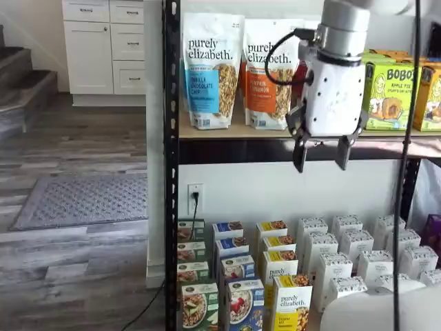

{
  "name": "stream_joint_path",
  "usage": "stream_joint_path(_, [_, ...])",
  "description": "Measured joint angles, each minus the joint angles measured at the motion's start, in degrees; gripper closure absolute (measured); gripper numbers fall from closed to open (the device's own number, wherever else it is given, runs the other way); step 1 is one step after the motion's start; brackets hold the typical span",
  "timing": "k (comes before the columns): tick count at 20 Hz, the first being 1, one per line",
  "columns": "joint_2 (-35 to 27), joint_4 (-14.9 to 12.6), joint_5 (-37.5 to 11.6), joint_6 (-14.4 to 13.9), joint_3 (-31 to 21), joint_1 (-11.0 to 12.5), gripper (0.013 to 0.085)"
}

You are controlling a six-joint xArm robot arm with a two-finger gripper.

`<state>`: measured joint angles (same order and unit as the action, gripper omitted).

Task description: Pick up the blue and white box that is on the bottom shelf, the second box from the left

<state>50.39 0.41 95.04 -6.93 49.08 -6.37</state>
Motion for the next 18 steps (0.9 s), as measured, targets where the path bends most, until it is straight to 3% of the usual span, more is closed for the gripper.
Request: stream_joint_path(18, [-3.8,-0.4,-14.3,-2.0,-10.4,-1.9,0.0130])
